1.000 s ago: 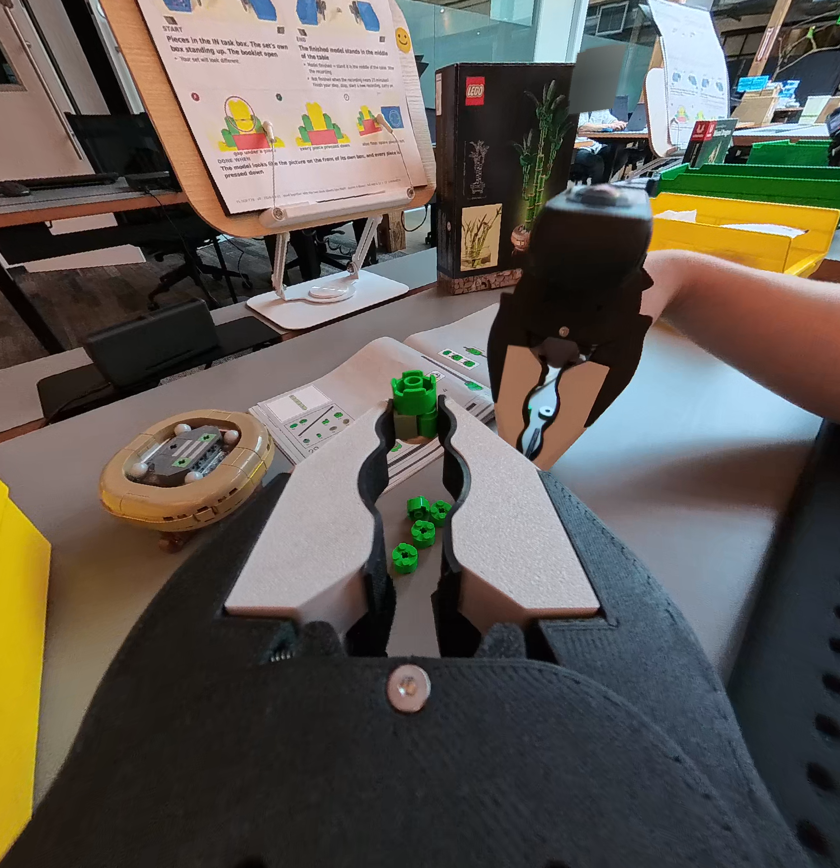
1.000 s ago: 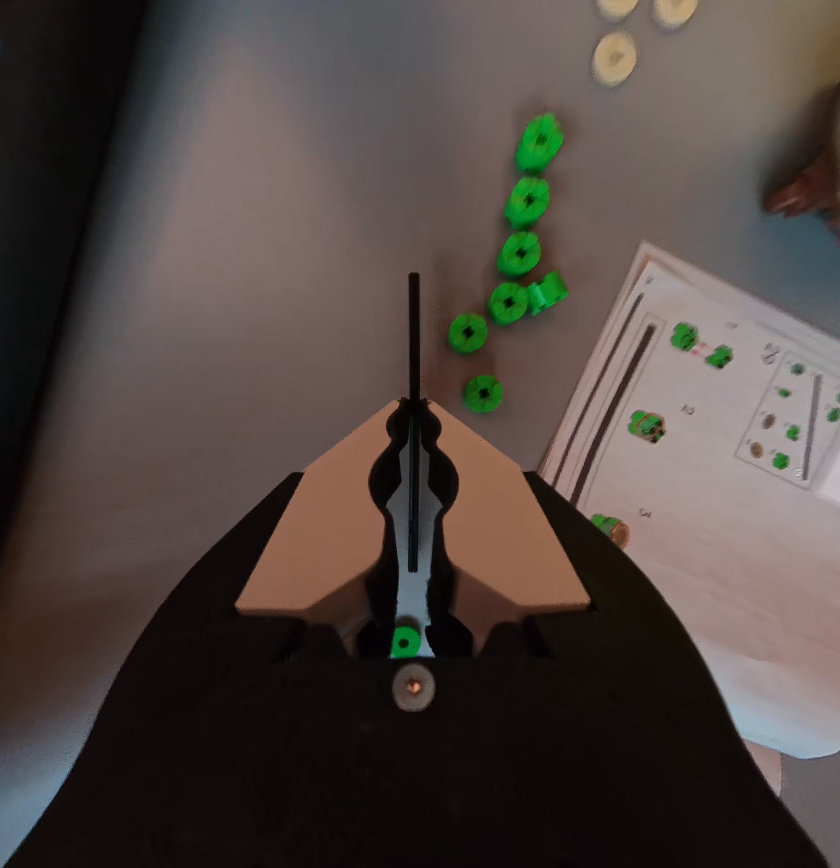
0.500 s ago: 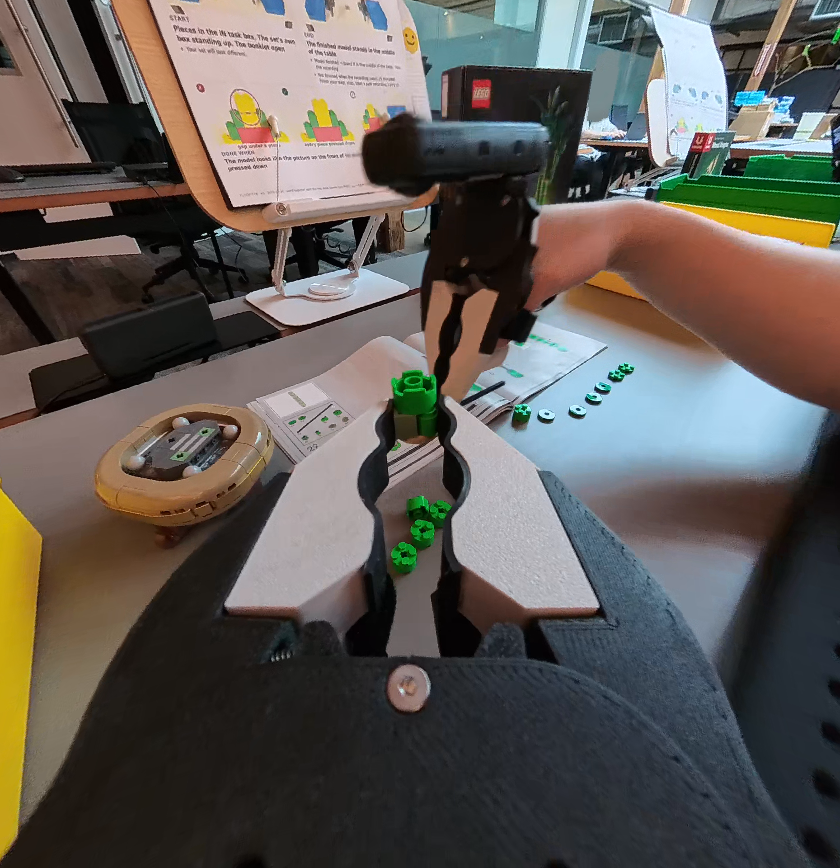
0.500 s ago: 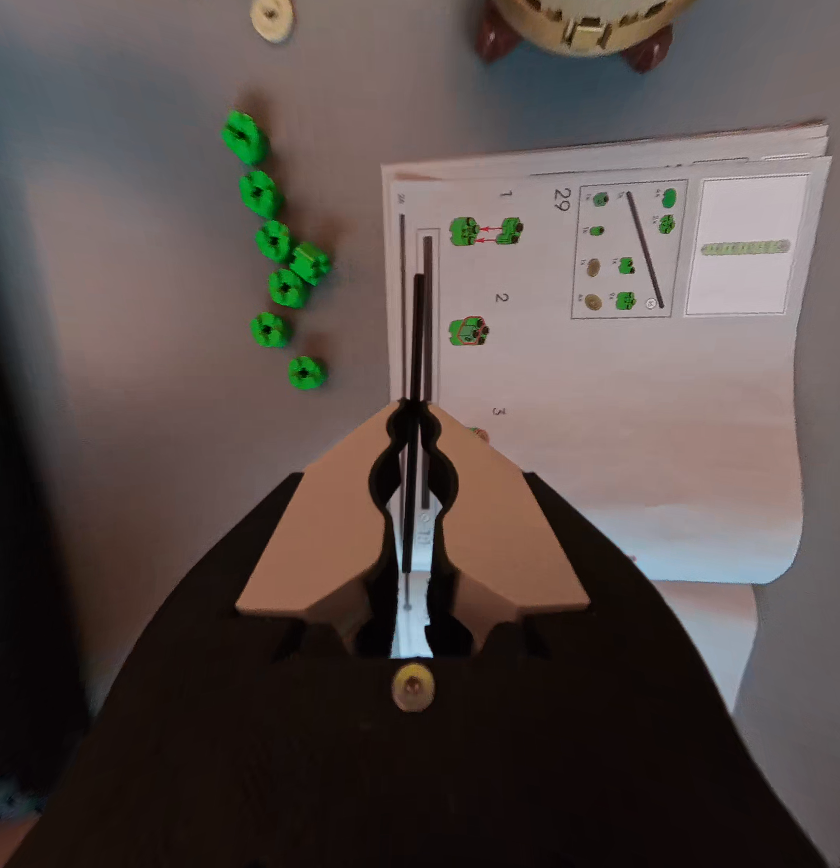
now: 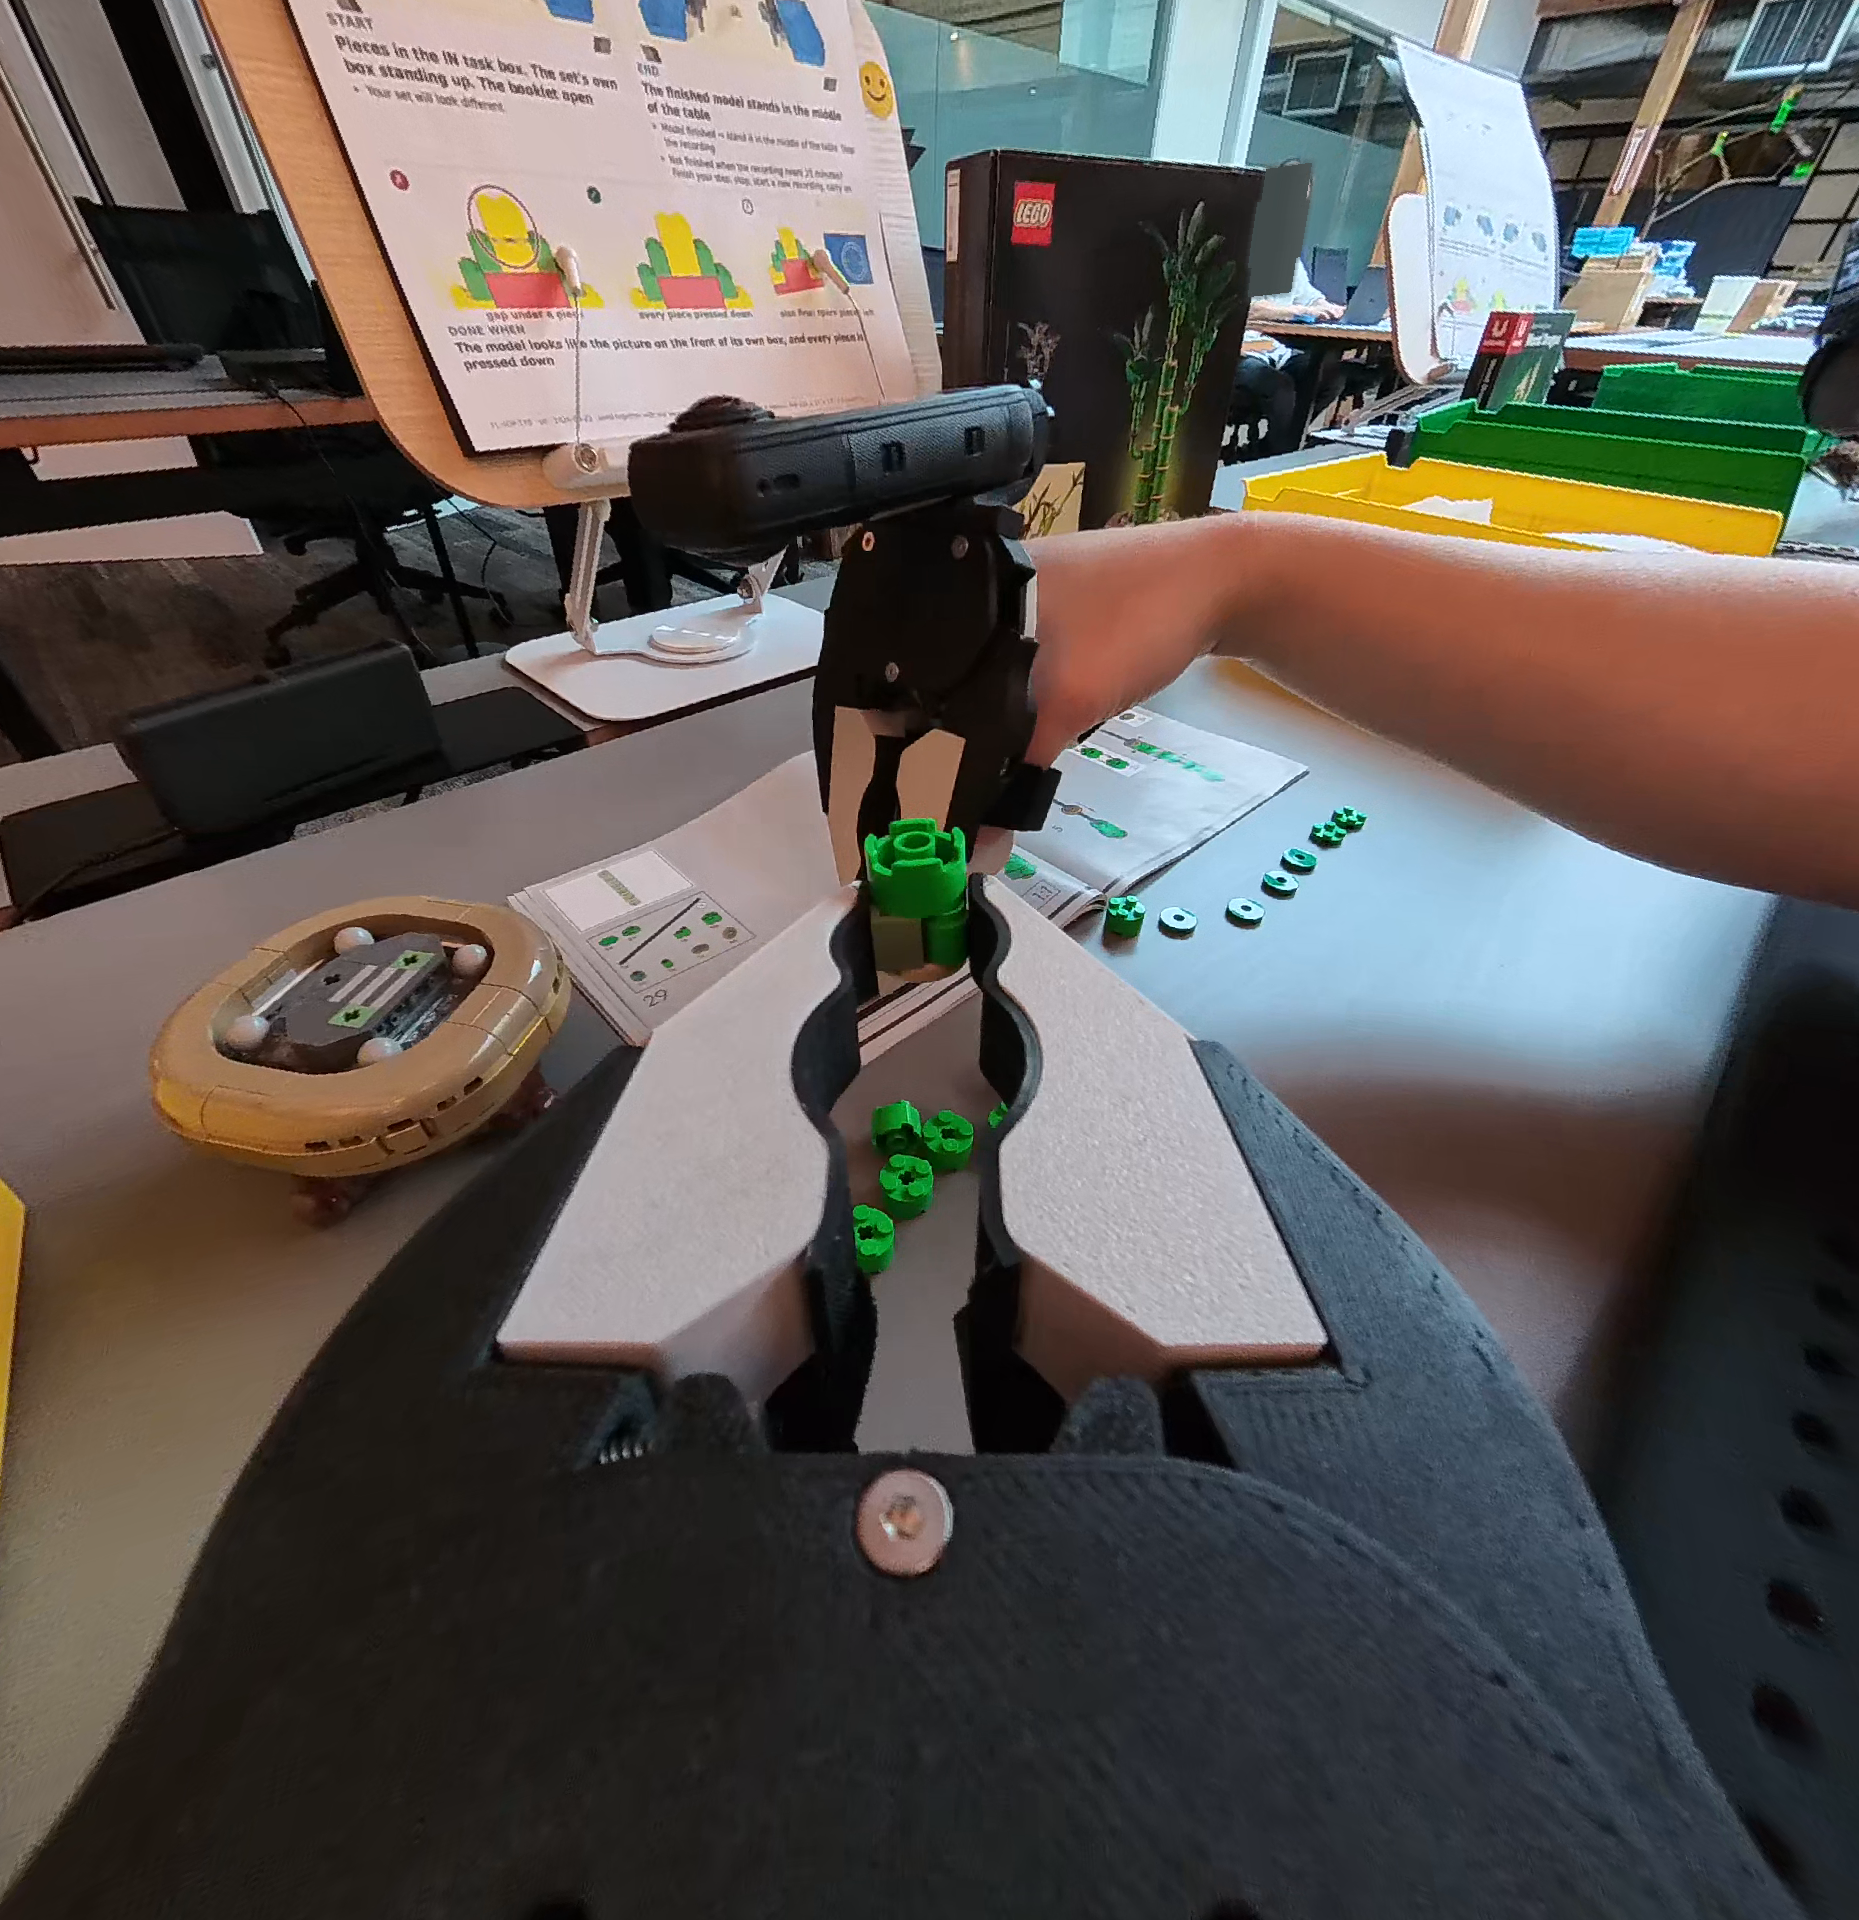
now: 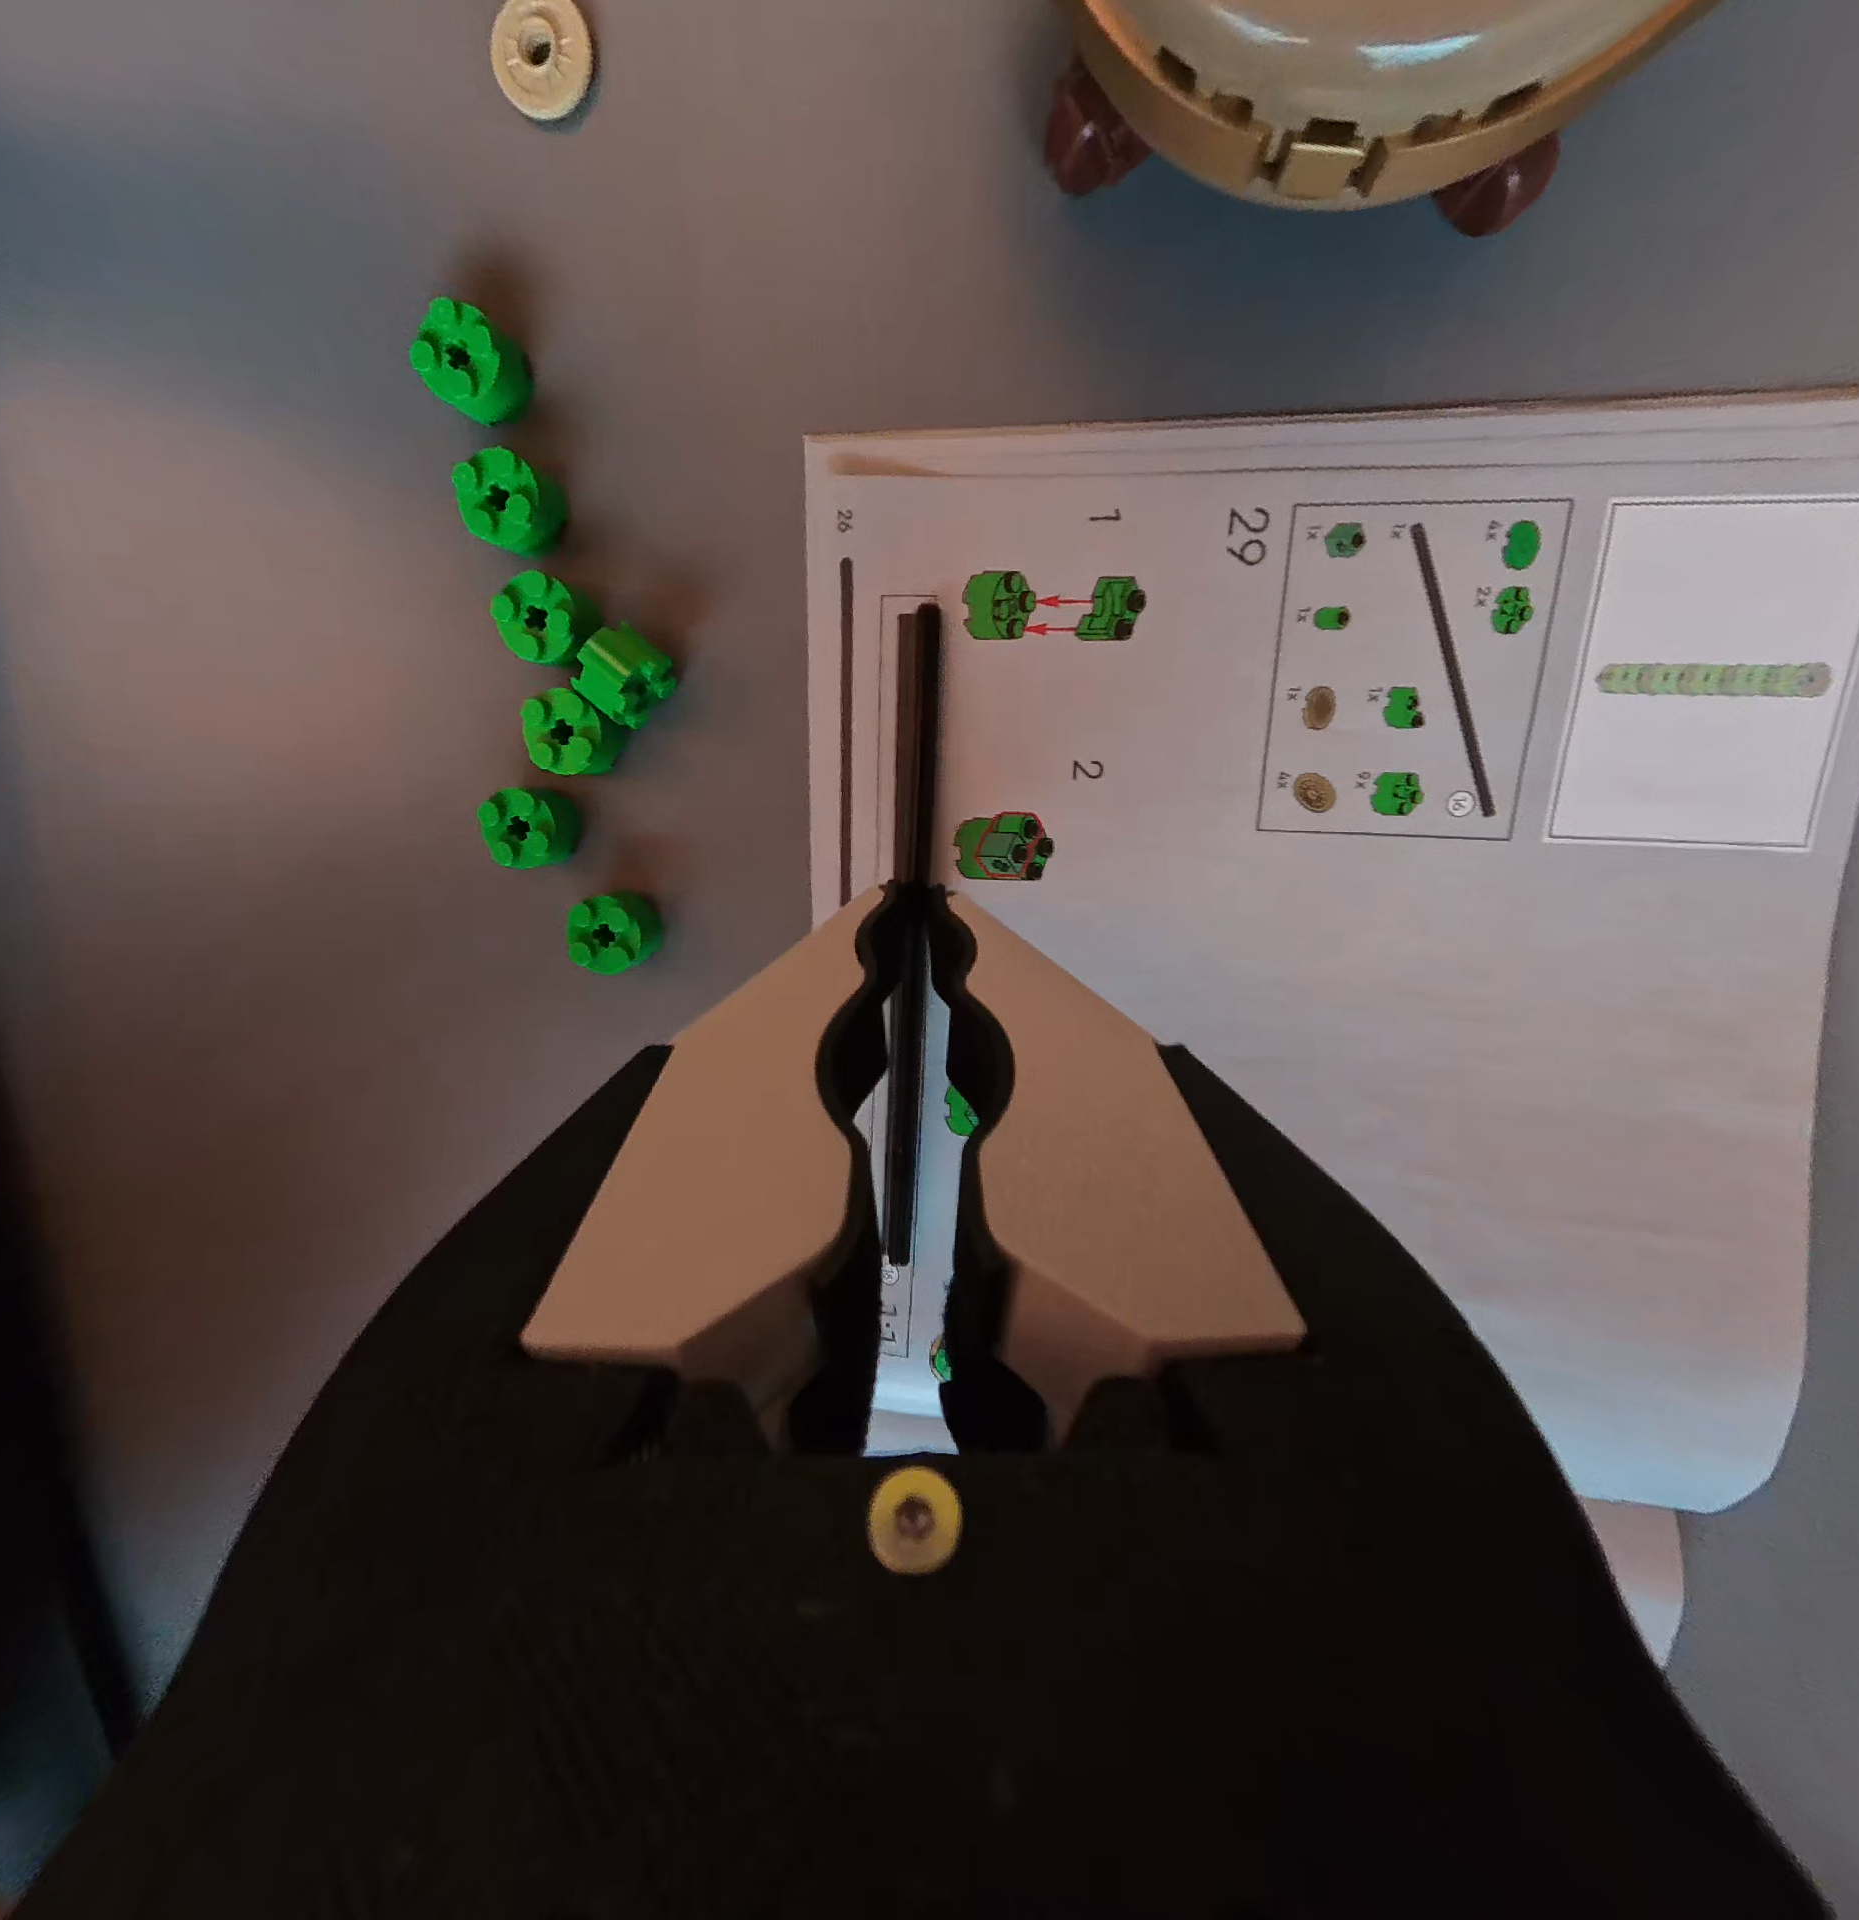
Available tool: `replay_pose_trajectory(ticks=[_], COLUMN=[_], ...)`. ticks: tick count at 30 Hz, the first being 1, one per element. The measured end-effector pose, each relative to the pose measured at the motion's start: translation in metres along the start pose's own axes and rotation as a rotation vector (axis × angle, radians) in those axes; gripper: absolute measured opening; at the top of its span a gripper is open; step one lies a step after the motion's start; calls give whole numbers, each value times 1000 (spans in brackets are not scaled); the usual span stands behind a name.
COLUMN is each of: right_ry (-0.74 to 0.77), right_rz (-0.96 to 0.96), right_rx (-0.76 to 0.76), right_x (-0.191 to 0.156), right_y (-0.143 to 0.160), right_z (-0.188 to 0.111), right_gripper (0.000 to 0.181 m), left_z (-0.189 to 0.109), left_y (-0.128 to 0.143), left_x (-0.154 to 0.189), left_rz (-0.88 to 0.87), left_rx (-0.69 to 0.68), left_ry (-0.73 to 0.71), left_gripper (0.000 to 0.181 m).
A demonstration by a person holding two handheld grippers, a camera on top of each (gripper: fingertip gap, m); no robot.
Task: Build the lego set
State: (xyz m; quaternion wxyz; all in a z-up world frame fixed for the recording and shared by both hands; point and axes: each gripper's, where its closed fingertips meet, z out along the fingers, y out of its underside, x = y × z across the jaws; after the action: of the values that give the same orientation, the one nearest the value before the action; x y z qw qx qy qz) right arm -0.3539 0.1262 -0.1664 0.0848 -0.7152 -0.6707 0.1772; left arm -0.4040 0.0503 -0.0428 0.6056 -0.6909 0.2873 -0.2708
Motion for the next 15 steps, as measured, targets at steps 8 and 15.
replay_pose_trajectory(ticks=[8, 15], right_ry=[-5, -12], right_rz=[-38, -40], right_rx=[15, 25], right_x=[0, 0], right_y=[1, 1], right_z=[2, 2], right_gripper=[3, 3], left_z=[1, 1], left_y=[1, 2], left_x=[-1, -1], left_rz=[-6, -3], left_rx=[-5, -8], left_ry=[-1, -3], left_gripper=[15, 15])
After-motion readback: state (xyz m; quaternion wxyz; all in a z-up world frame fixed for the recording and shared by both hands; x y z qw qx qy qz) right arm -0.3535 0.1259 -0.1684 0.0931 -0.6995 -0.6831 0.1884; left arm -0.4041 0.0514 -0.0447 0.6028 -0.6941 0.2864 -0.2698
